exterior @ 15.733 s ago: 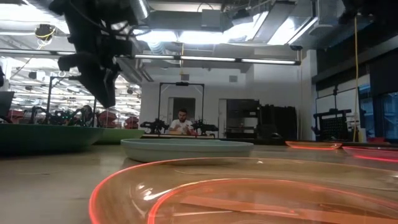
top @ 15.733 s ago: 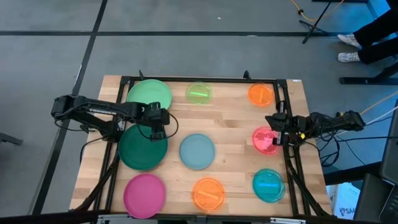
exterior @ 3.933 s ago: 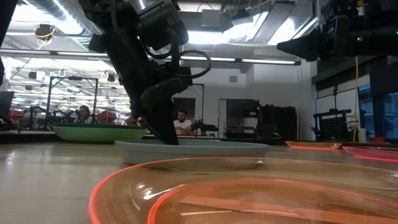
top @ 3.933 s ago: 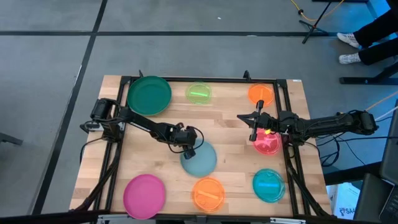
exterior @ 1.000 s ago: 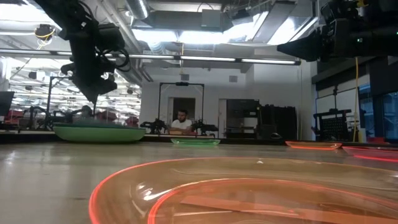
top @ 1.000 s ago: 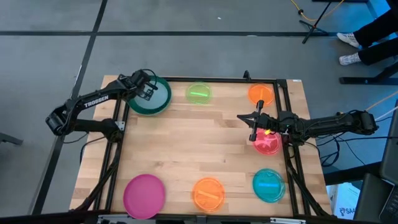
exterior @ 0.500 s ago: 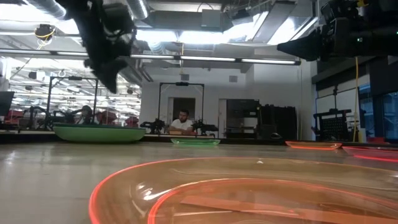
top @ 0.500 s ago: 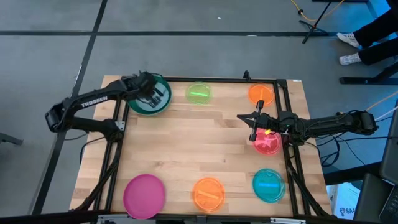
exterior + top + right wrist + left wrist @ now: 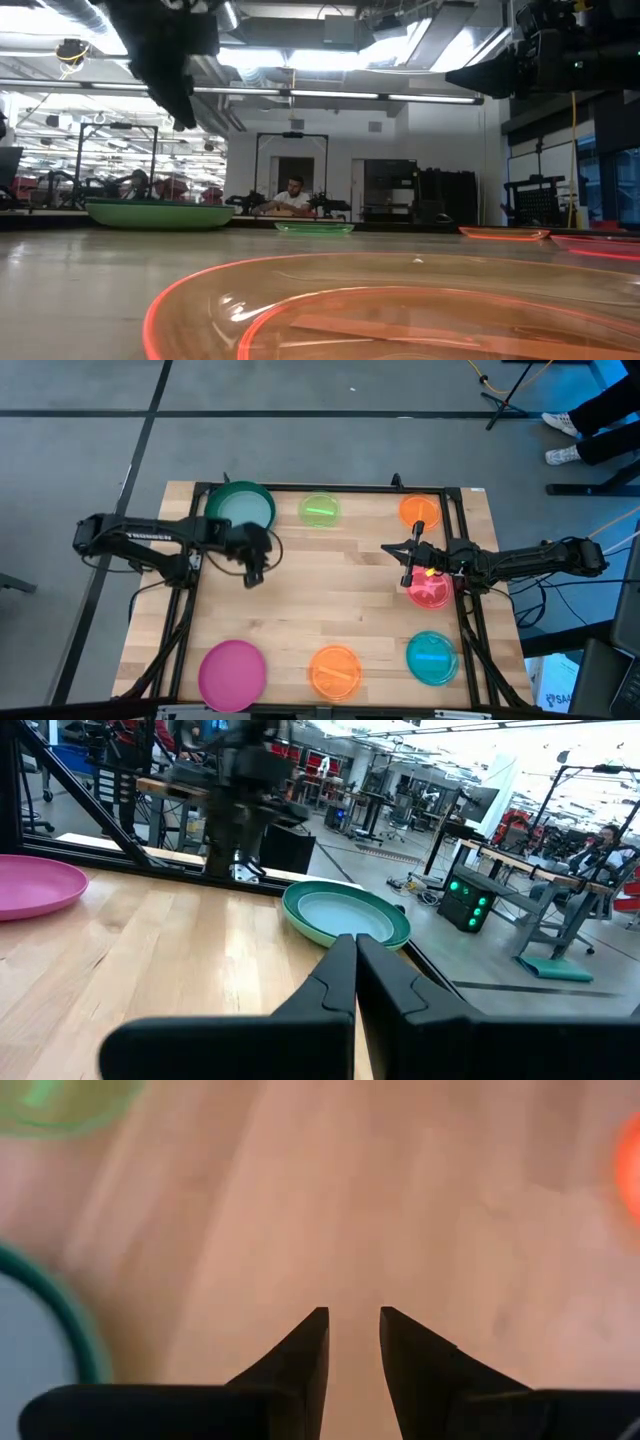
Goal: Stack plastic plates
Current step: Stack the pink plate on the blue plate
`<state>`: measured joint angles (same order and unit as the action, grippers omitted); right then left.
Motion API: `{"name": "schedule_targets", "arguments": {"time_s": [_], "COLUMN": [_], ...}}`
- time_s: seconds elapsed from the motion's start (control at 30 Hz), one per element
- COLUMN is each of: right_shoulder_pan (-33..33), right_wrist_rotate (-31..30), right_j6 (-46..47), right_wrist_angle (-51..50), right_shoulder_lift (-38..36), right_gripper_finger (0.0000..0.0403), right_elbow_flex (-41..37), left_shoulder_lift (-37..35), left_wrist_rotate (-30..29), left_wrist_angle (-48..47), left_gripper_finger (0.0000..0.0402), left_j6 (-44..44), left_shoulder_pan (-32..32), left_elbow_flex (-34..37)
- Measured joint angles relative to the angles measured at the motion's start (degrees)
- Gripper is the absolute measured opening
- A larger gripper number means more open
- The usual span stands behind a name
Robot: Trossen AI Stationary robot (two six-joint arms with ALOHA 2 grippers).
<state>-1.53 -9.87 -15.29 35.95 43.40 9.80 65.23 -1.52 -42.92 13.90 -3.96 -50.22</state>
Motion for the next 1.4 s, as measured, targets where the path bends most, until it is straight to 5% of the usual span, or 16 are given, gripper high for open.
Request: {"name": "schedule_targets", "arguments": {"time_s": [0.67, 0.9, 1.4], "right_shoulder_pan": [0.0, 0.0, 0.0], "right_wrist_rotate": [0.0, 0.0, 0.0], "right_j6": [0.0, 0.0, 0.0], "right_wrist_angle": [0.0, 0.1, 0.0], "right_shoulder_lift": [0.0, 0.0, 0.0], "right_gripper_finger": [0.0005, 0.0005, 0.0005], "right_elbow_flex": [0.0, 0.0, 0.0], "left_shoulder_lift": [0.0, 3.0, 18.9], "left_wrist_rotate": [-2.2, -3.5, 4.9], "left_wrist_angle": [0.1, 1.0, 4.2], "left_gripper_finger": [0.0086, 0.0086, 0.0086], "left_j6": [22.7, 24.5, 26.7], "left_shoulder_pan": [28.4, 33.4, 38.3], "left_elbow_flex": [0.0, 0.0, 0.0]}}
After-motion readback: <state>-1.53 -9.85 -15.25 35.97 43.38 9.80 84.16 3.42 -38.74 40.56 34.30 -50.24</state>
